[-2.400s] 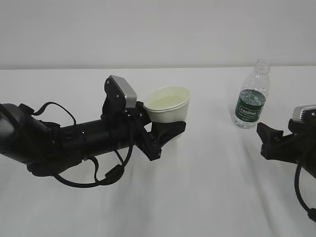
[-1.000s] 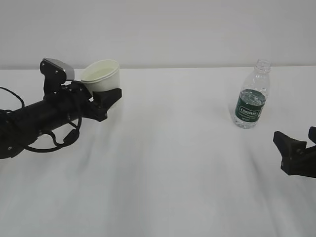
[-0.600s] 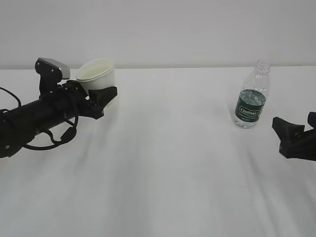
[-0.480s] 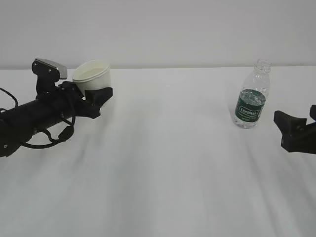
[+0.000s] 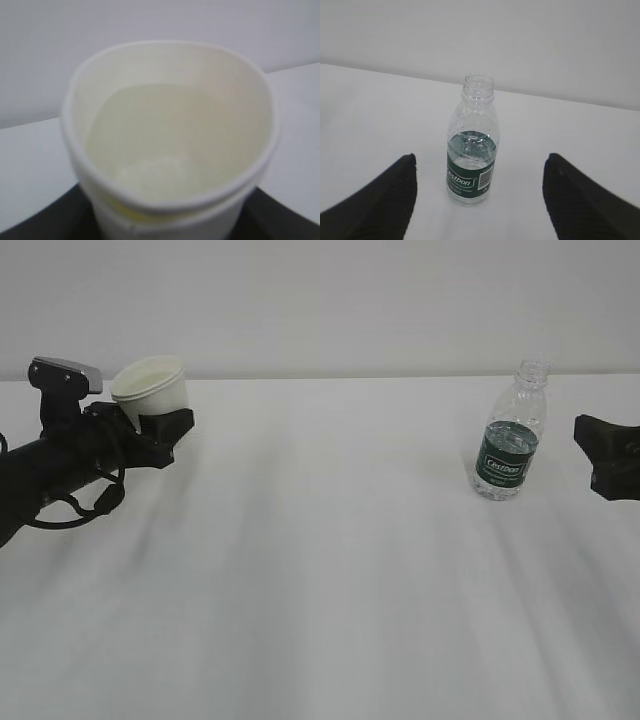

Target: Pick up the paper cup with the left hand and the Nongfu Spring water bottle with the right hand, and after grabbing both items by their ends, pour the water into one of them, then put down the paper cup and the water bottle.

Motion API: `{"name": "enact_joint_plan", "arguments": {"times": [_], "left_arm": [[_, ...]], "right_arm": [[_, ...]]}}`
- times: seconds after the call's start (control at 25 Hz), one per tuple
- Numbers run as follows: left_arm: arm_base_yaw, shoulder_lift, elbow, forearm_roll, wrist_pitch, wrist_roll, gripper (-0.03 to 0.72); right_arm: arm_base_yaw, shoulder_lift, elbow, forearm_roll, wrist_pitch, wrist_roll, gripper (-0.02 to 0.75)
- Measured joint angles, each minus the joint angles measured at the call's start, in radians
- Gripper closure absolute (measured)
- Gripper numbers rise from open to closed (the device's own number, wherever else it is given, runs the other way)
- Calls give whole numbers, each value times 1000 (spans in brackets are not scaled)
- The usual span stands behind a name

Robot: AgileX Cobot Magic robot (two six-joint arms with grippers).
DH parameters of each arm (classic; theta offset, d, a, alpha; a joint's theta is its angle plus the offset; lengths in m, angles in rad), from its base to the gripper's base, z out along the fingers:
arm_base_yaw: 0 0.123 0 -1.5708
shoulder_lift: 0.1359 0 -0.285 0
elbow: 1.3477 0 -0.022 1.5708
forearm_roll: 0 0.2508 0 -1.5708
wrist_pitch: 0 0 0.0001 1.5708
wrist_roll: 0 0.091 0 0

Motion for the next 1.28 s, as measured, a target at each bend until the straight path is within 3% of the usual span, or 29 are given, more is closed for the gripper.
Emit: {"name": "enact_joint_plan", "arguments": {"times": [0.6,1.28], "left_arm": [[82,0,0,-11,78,4,270],[86,146,0,-93,-53,99,270]], "right_arm": [[0,-20,-4,3,90,-7,150],[0,-23,-4,3,118,-7,150]]}}
